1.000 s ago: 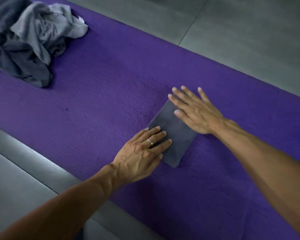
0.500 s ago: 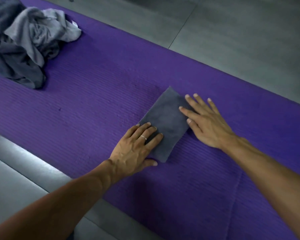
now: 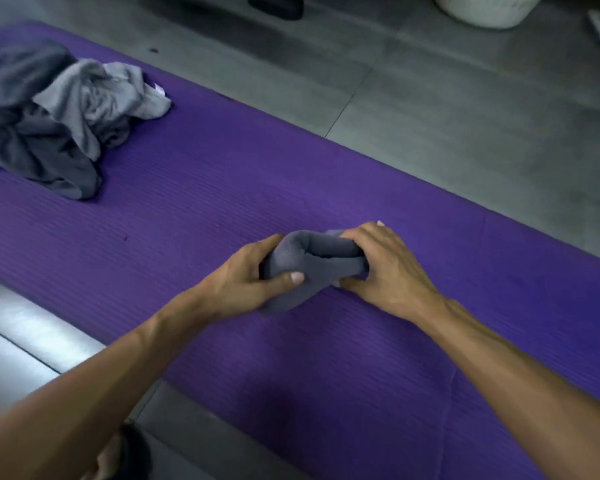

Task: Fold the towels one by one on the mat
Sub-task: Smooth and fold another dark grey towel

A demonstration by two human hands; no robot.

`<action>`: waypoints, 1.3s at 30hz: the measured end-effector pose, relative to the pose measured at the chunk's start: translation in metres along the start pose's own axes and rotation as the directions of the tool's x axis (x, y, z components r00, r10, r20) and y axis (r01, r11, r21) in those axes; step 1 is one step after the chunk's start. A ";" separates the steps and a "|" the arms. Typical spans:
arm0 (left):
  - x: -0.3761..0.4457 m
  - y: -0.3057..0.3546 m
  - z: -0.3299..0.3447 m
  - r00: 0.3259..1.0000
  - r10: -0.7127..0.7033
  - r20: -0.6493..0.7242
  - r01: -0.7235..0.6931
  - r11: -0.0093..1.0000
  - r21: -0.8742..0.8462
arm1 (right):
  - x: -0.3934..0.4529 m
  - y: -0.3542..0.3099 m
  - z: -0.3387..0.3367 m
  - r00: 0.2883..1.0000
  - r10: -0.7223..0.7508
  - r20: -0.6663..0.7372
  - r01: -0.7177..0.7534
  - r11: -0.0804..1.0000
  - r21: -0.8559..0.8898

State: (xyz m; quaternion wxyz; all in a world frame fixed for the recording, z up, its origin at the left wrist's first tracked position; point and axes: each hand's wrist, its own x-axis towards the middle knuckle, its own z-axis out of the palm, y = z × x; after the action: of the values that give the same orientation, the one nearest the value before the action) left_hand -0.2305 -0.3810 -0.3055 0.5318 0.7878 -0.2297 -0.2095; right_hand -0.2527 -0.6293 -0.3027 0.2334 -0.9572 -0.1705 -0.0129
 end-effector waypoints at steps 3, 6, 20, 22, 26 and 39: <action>-0.007 0.007 -0.006 0.998 -0.055 0.023 0.057 0.991 -0.122 | 0.005 -0.014 -0.013 1.000 0.009 -0.007 -0.009 0.998 0.059; -0.004 0.007 -0.012 0.993 -0.068 -0.097 0.078 0.992 0.102 | 0.000 -0.020 -0.017 0.992 0.124 0.038 -0.126 0.990 0.067; 0.011 0.005 -0.010 0.997 -0.024 -0.072 0.068 0.707 0.704 | 0.015 -0.032 -0.010 0.851 0.525 -0.002 -0.519 0.842 -0.146; 0.008 0.019 -0.012 0.999 -0.022 -0.030 0.037 0.695 0.718 | 0.014 -0.042 -0.014 0.833 0.554 0.004 -0.547 0.824 -0.151; -0.005 0.066 -0.023 0.998 -0.044 0.052 -0.008 0.683 0.730 | 0.009 -0.068 -0.042 0.800 0.600 0.010 -0.592 0.792 -0.152; -0.026 0.351 -0.055 0.957 0.008 0.291 -0.242 0.576 0.781 | -0.037 -0.194 -0.311 0.597 0.800 -0.061 -0.802 0.594 -0.053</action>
State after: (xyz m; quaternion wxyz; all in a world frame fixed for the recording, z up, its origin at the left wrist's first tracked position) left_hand -0.2681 -0.4403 0.0436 0.0941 0.8904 -0.4216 -0.1433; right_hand -0.3351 -0.6195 0.0563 0.1810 -0.9396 0.2815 0.0722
